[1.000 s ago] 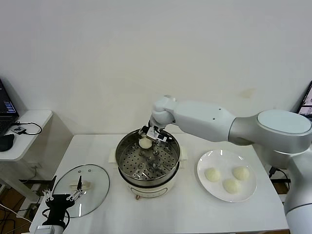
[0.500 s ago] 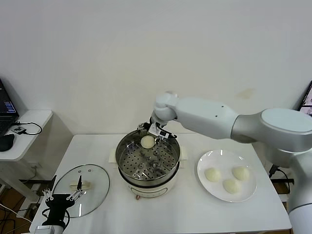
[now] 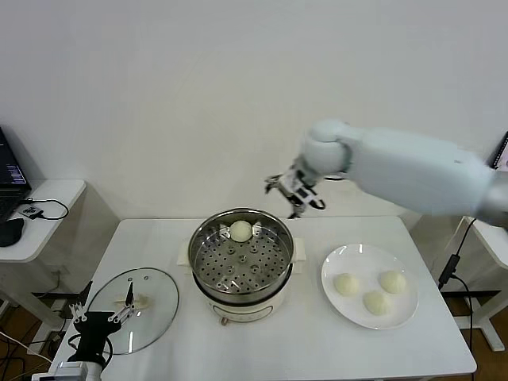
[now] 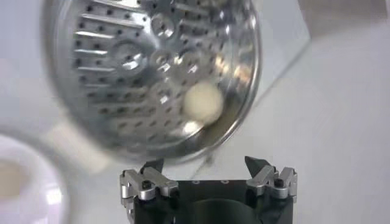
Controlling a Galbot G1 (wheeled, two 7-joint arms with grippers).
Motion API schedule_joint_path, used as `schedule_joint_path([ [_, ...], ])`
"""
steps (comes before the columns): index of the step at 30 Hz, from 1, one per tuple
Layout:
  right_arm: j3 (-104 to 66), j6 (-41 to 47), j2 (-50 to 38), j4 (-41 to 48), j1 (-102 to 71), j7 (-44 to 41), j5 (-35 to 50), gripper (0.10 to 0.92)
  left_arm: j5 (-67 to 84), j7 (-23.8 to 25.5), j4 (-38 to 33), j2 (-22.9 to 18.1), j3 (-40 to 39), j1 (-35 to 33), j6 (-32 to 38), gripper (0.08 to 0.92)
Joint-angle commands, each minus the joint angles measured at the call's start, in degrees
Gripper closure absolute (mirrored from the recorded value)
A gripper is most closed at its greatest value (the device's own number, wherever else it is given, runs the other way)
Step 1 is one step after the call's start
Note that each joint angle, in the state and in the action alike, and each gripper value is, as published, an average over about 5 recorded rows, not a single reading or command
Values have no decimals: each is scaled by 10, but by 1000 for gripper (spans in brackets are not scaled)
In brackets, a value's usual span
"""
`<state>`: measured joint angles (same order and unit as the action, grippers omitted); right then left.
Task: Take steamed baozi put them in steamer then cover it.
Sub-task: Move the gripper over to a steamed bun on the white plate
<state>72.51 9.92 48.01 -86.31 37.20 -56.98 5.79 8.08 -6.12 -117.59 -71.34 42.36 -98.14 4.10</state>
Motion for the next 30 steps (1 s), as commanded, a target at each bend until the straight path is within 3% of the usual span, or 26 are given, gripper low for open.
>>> schedule_joint_path([
  [1, 4, 98, -183, -89, -25, -20, -3, 203, 1, 0, 3, 8, 0, 2, -1, 177],
  [10, -52, 101, -202, -73, -192, -4, -77, 203, 1, 0, 7, 5, 7, 0, -1, 177],
  [30, -157, 84, -116, 26, -363, 27, -124, 203, -1, 1, 5, -2, 12, -7, -1, 177],
])
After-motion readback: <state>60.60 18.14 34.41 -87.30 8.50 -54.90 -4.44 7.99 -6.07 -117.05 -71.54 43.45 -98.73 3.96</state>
